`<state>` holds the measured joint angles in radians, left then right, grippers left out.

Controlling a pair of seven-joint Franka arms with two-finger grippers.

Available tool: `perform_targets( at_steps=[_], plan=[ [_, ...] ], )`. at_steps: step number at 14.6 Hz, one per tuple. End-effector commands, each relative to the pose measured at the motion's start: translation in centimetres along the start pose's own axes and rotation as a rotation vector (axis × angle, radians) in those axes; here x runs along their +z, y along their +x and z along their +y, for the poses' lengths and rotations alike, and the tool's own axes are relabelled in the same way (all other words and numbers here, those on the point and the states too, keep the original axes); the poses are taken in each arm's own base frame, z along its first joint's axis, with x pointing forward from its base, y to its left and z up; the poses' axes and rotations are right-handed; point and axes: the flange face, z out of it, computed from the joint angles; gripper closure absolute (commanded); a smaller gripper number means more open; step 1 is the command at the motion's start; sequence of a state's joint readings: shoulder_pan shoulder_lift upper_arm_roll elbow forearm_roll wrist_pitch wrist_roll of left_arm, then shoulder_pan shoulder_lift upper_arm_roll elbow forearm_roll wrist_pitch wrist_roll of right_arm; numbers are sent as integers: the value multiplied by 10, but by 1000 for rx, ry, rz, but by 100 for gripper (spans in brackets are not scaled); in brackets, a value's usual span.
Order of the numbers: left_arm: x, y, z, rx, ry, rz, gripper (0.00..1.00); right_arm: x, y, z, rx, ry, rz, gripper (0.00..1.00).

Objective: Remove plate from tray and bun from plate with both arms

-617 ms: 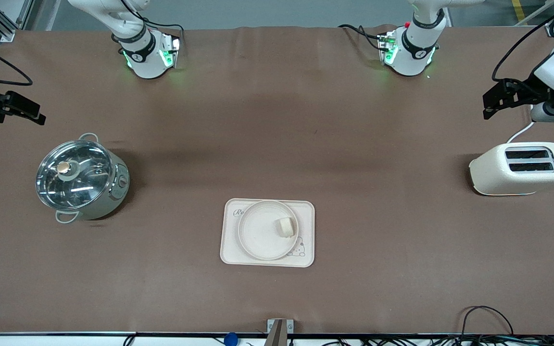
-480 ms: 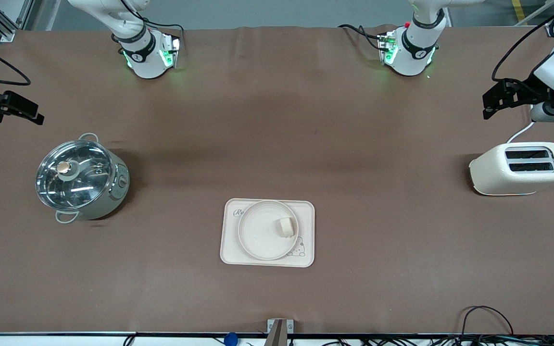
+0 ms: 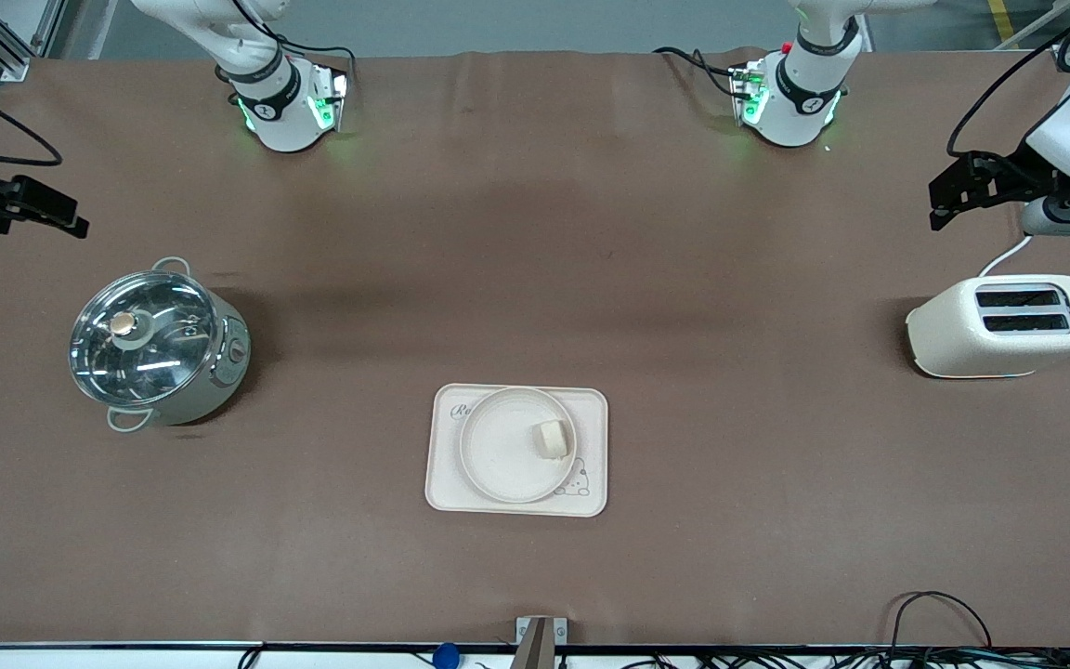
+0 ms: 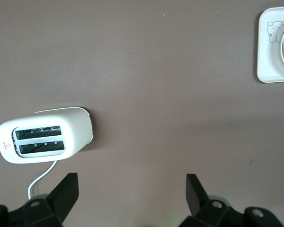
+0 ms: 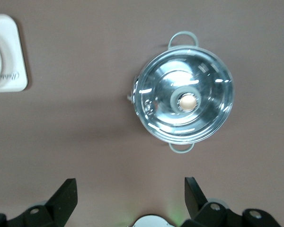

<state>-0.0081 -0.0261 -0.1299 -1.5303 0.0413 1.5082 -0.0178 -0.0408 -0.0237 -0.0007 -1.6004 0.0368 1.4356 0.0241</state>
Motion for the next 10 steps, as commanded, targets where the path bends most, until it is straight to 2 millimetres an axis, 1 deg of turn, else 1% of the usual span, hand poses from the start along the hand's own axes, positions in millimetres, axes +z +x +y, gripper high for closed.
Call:
perform_targets(
  at_steps=[1,2,3,4,6,7,9,10],
  plan=[
    [-5,-1,-1,8,-12,6,0,29,-13,-43,-80,-7,-68,0],
    [-5,-1,-1,4,-11,6,0,32,-14,-56,-101,-8,-67,0],
    [-5,-1,-1,5,-12,6,0,37,-9,-71,-125,1,-53,0],
    [-5,-1,-1,9,-12,6,0,45,1,-81,-129,29,-31,0],
    [-5,-1,-3,8,-14,6,0,70,24,-110,-111,84,-10,0],
    [-5,-1,-3,8,-12,6,0,83,35,-133,-94,90,11,0],
    [-4,-1,-3,6,-12,5,0,121,58,-185,1,98,60,0],
    [-4,-1,-3,6,-12,5,0,140,69,-205,38,106,89,0]
  ],
)
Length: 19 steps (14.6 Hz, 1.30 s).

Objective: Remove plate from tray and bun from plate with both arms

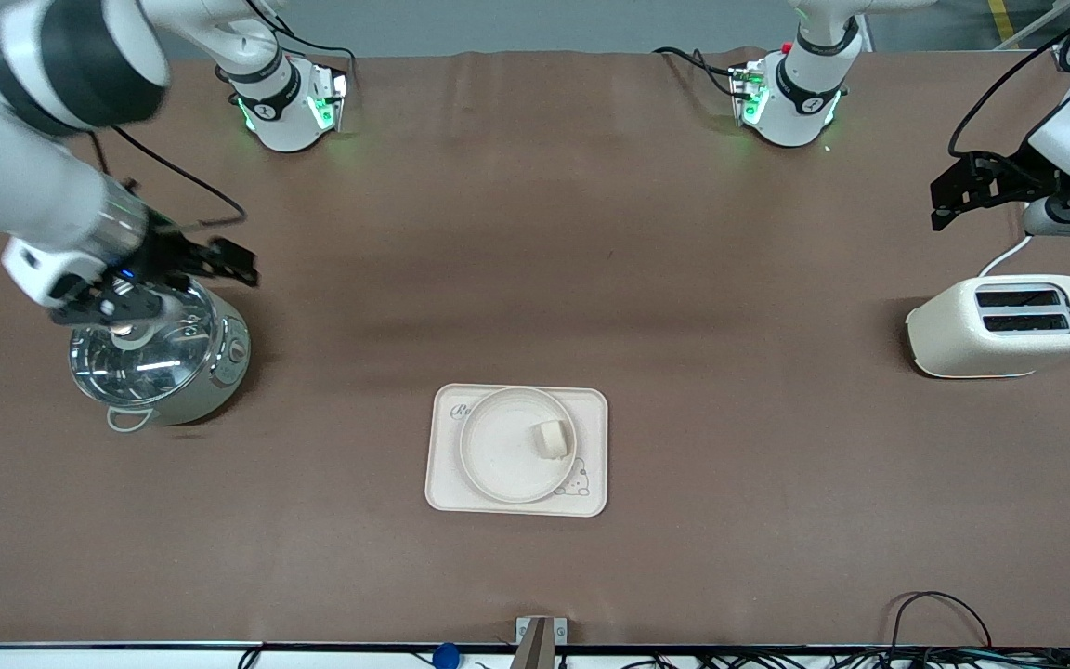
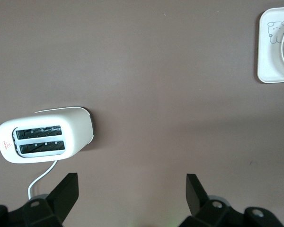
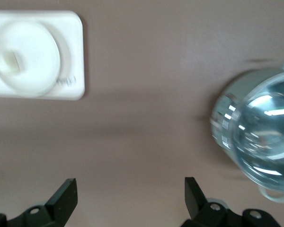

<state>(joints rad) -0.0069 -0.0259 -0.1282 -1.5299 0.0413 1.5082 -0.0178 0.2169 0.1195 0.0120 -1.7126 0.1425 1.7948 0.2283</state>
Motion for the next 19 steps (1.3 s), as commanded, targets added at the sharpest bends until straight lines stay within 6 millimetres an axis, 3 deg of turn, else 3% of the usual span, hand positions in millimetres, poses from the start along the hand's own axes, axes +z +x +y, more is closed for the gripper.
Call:
perform_targets(
  at_steps=[1,4,8,12,14,19],
  plan=[
    [-4,-1,-1,9,-12,5,0,66,28,-54,111,24,47,0],
    [-3,0,-2,6,-11,3,0,135,64,-83,209,116,99,0],
    [0,2,-2,9,-12,-3,0,239,93,-118,314,213,133,0],
    [0,2,-4,6,-10,-3,0,296,98,-159,363,224,127,2],
    [-1,2,-4,7,-10,-1,0,312,99,-188,361,229,135,5],
    [-1,2,-5,4,-10,-2,0,333,104,-180,251,132,187,18]
  ],
)
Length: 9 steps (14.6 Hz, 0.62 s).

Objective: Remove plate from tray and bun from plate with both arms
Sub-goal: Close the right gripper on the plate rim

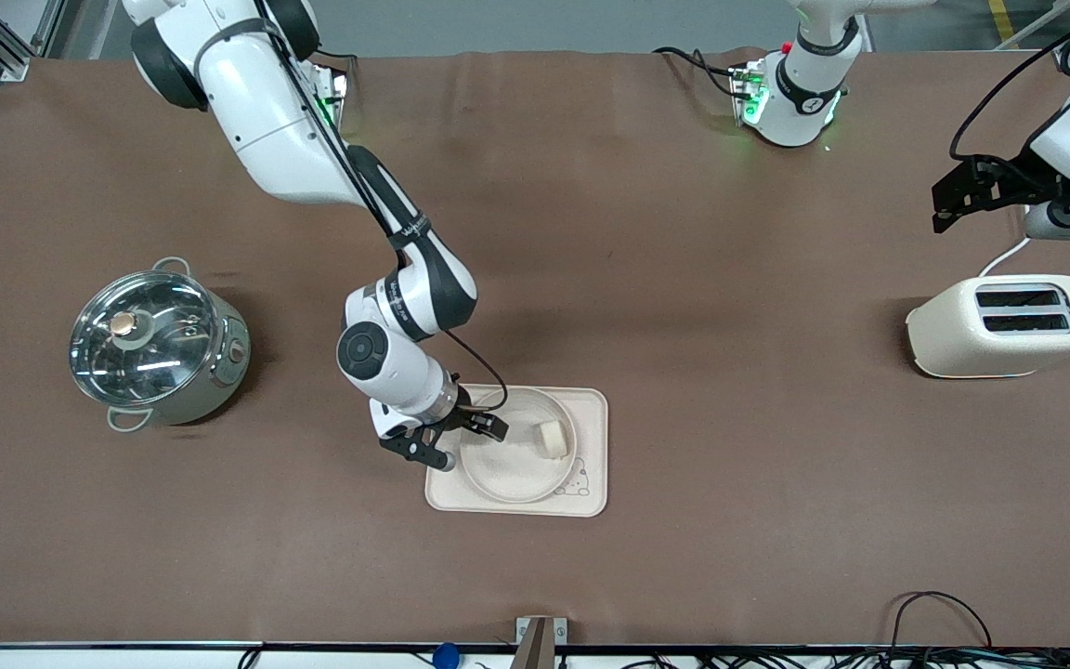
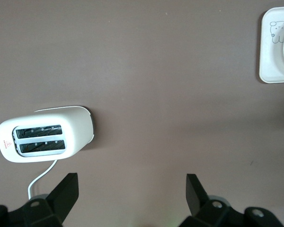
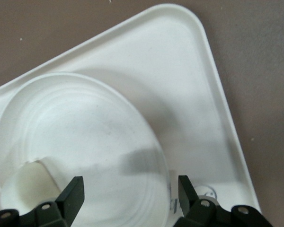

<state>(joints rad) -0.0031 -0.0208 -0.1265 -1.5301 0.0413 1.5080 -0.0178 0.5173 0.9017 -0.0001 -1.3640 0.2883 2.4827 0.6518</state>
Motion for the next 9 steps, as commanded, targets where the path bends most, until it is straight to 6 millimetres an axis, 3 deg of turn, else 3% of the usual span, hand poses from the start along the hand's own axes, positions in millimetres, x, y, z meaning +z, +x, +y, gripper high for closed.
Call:
perform_targets(
  at_steps=[1,3,5,6,9],
  plan=[
    [-3,0,-1,4,-8,3,0,1,15,9,-81,-45,45,21],
    [-3,0,-1,8,-10,3,0,0,19,13,-105,-48,46,39],
    [-3,0,-2,10,-10,3,0,-1,18,12,-109,-45,46,91],
    [-3,0,-2,10,-10,3,0,0,17,10,-111,-45,45,100],
    [0,2,-1,-1,-9,-3,0,-1,18,12,-118,-44,52,100]
  ],
)
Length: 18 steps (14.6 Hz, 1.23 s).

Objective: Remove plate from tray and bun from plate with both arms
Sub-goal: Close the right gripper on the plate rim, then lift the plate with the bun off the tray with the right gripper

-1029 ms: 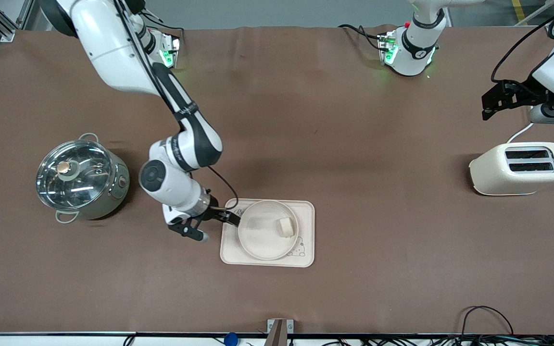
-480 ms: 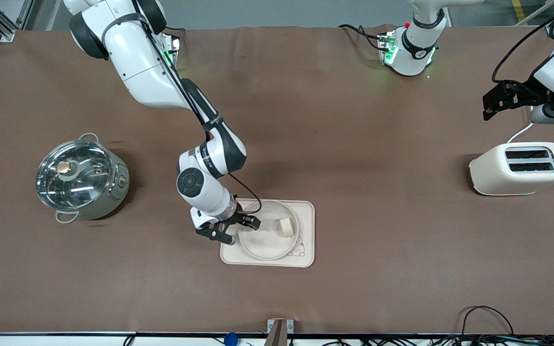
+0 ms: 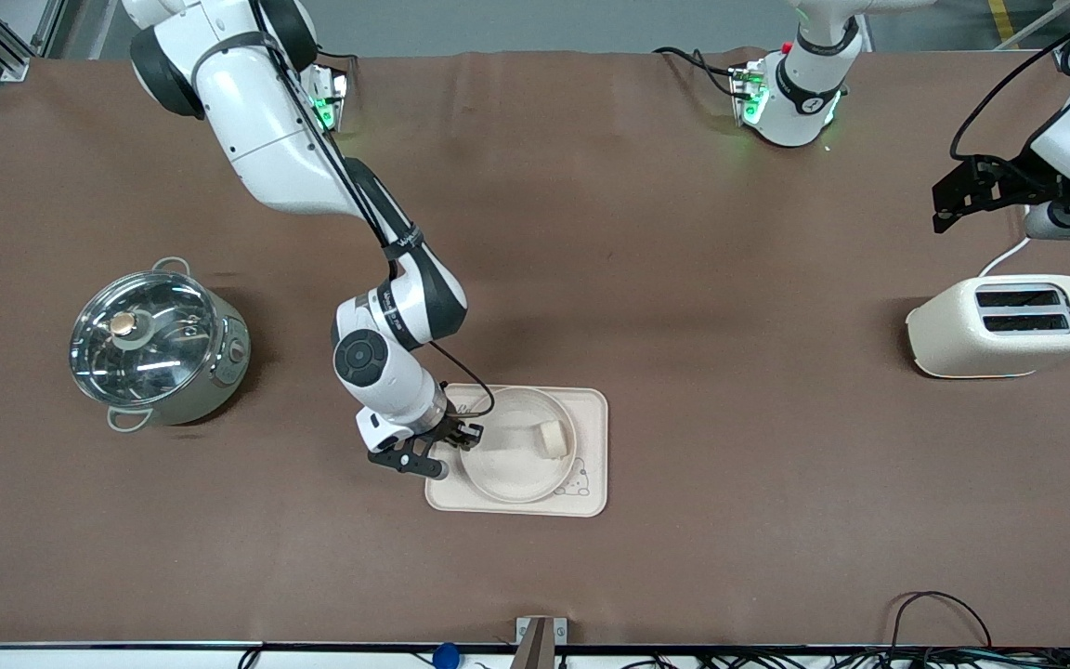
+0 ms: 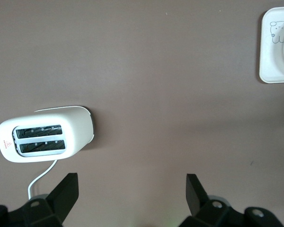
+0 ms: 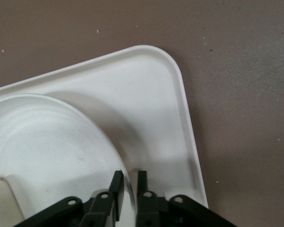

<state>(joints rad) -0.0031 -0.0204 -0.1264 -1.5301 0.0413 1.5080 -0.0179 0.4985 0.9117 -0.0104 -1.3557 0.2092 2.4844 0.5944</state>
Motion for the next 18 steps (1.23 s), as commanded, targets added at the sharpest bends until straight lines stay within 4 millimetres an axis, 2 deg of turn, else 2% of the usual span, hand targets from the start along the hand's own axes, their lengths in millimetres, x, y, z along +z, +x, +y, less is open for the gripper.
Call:
perform_targets(
  at_steps=[1,2,3,4,6,9,11,13,14,16,18],
  plan=[
    [0,2,0,1,-7,-3,0,-6,6,-1,-20,9,15,100],
    [0,2,1,2,-7,-3,0,-20,13,1,-8,22,15,100],
    [0,2,2,7,-7,-3,0,-44,10,-11,-10,48,11,100],
    [0,2,1,8,-7,-3,0,-59,11,-16,-1,64,1,100],
    [0,2,1,8,-7,-3,0,-62,11,-13,0,60,-7,100],
    [1,2,3,4,-7,-4,0,-80,-6,-8,0,51,-26,100],
    [3,4,6,9,-6,-9,0,-79,-32,-8,-16,44,-57,100],
    [3,4,6,9,-6,-9,0,-87,-64,-1,-34,38,-66,100],
    [4,5,6,10,-6,-10,0,-85,-89,-2,-54,45,-77,100],
    [6,5,5,4,-8,-13,0,-79,-132,13,-98,48,-73,100],
    [17,8,6,5,-9,-36,0,-66,-180,31,-170,56,-52,100]
  ],
)
